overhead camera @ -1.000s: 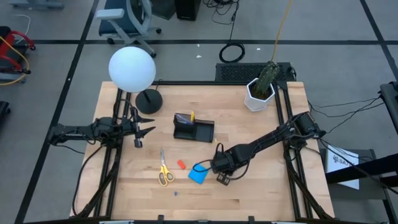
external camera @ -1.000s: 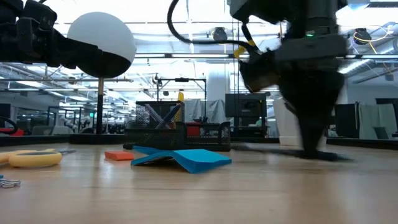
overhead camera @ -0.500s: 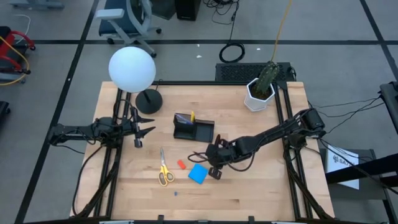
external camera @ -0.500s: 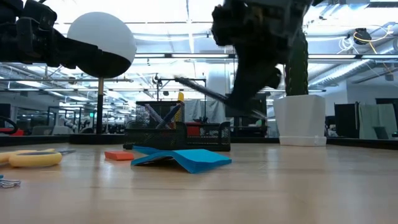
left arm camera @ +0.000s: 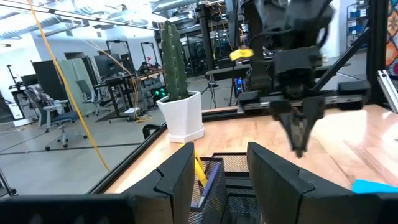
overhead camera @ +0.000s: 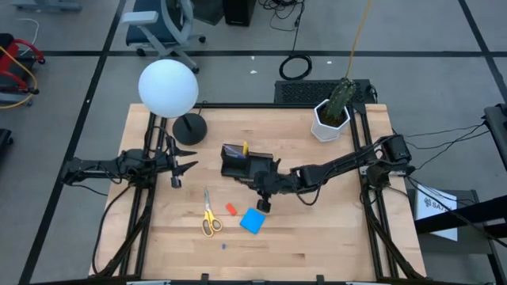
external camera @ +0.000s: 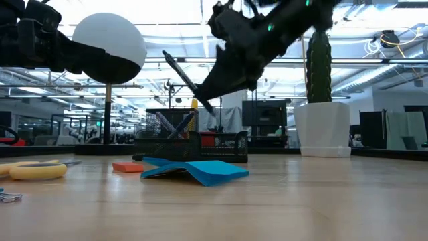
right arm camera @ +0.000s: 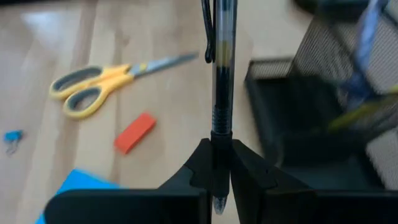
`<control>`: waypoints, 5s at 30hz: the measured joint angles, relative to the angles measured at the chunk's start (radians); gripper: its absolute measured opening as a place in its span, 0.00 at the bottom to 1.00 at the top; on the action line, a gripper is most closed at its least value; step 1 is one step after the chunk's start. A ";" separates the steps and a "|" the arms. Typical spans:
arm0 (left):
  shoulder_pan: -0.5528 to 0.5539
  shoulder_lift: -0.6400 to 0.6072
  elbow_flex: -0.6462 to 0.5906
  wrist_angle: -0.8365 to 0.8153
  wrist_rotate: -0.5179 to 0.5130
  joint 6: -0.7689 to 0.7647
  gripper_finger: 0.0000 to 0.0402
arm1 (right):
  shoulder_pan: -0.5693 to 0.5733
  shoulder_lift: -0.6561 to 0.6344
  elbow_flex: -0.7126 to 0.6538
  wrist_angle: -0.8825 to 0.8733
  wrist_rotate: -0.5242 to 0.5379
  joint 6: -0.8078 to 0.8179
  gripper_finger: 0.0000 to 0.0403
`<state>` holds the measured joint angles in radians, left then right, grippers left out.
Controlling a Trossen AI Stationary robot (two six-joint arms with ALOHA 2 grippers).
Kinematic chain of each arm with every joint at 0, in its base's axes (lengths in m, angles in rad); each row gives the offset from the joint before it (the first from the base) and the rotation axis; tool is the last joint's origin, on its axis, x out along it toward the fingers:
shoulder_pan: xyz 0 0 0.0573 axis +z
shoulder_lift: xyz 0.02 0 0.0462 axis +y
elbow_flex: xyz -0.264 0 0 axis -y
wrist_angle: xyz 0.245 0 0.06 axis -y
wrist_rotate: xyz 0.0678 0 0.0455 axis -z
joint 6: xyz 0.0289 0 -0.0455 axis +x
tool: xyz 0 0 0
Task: Pick and place office supplies into organizer
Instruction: Put the black pen into the desk organizer, then put the blue sticky notes into the desk organizer
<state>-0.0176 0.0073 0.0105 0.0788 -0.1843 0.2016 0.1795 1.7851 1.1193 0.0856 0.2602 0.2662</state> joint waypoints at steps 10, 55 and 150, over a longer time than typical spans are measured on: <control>0.000 0.000 0.000 0.000 0.000 0.000 0.38 | -0.152 0.000 -0.191 0.556 -0.164 -0.178 0.06; 0.000 0.000 0.000 0.000 0.000 0.000 0.38 | -0.374 0.193 -0.244 1.197 -0.363 -0.364 0.06; 0.000 0.000 0.000 0.000 0.000 0.000 0.38 | -0.263 -0.093 -0.068 0.451 -0.339 -0.459 0.20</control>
<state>-0.0177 0.0074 0.0105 0.0788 -0.1843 0.2016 -0.0834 1.6918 1.0512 0.5363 -0.0792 -0.1925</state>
